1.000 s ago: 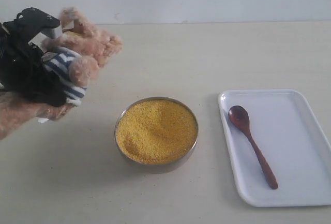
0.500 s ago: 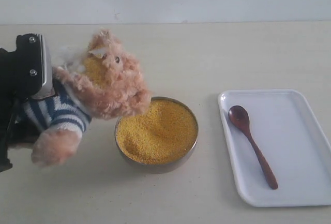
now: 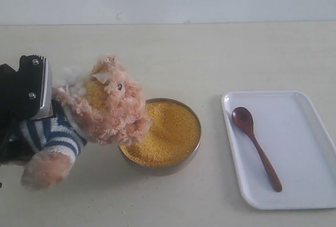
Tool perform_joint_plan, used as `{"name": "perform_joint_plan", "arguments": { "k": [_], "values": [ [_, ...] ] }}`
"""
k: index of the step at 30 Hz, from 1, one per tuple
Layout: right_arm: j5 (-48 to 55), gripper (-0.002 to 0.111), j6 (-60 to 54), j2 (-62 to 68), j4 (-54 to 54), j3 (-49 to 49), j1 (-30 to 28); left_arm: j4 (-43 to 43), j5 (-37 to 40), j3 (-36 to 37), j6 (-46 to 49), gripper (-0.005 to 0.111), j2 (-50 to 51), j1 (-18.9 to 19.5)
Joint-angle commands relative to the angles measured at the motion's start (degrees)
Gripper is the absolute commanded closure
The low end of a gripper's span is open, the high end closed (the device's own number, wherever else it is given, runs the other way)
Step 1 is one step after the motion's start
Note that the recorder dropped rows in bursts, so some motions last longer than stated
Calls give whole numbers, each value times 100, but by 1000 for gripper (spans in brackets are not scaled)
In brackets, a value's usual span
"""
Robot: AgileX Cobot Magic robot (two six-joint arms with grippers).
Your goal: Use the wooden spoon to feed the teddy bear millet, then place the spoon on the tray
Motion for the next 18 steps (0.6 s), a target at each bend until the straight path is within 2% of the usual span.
{"name": "perform_joint_plan", "arguments": {
  "k": [1, 3, 8, 10, 13, 14, 16, 18],
  "values": [
    [563, 109, -535, 1444, -336, -820, 1, 119, -150, 5, -148, 103, 162, -30],
    [1127, 109, -1085, 2406, -336, -1372, 1, 134, -276, 5, -276, 103, 173, -30],
    [3638, 108, -2441, 4894, -110, -3017, 1, 134, -413, 5, -501, 103, 173, -30],
    [4285, 105, -2662, 5624, 83, -3529, 52, 134, -478, 5, -670, 103, 173, -18],
    [4897, 89, -2818, 6678, 109, -3973, 367, 134, -589, 5, -1214, 103, 173, -18],
    [5048, 78, -2828, 6941, 84, -4026, 535, 134, -589, 5, -1366, 103, 173, -18],
    [5125, 63, -2828, 7312, 23, -4012, 756, 134, -563, 5, -1433, 103, 173, -18],
    [5139, 54, -2659, 7626, -117, -3999, 993, 134, -524, 5, -1430, 103, 173, -18]
  ]
}}
